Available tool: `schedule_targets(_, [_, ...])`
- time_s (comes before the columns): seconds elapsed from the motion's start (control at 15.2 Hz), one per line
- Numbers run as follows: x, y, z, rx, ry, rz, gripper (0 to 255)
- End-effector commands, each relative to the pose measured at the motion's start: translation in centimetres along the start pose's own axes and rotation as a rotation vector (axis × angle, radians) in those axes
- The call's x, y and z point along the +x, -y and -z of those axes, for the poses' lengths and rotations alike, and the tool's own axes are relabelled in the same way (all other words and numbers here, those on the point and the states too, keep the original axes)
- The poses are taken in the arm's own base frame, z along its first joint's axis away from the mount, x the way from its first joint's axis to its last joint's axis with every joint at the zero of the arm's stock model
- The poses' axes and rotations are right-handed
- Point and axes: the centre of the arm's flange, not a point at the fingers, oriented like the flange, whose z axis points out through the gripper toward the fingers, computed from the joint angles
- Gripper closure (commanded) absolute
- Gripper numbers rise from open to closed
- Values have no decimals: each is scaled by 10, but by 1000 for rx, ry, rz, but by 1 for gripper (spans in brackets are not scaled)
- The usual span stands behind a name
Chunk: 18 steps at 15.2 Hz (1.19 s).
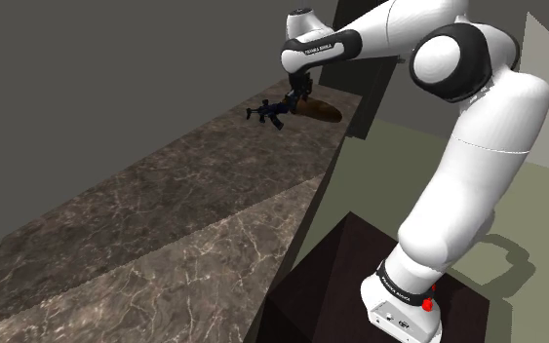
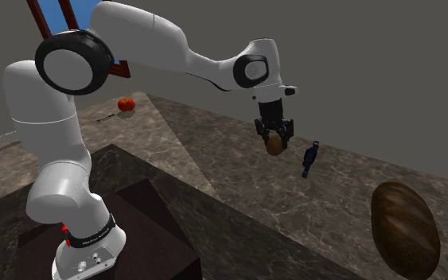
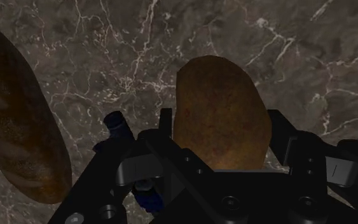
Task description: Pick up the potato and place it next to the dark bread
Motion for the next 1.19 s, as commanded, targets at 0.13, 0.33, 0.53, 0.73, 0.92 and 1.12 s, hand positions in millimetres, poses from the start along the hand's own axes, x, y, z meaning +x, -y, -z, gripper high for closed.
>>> schedule_targets(0.13, [-16,-46,-14,0,0,1,255])
schedule_targets(0.33, [-27,-82,-26,0,0,1,255])
schedule_targets(0.53, [-39,-118,-37,0,0,1,255])
schedule_targets(0.73, [-51,-154,-49,0,0,1,255])
schedule_targets(0.92, [-63,-190,-61,0,0,1,255])
schedule_targets(1.12, [-74,-226,-73,0,0,1,255])
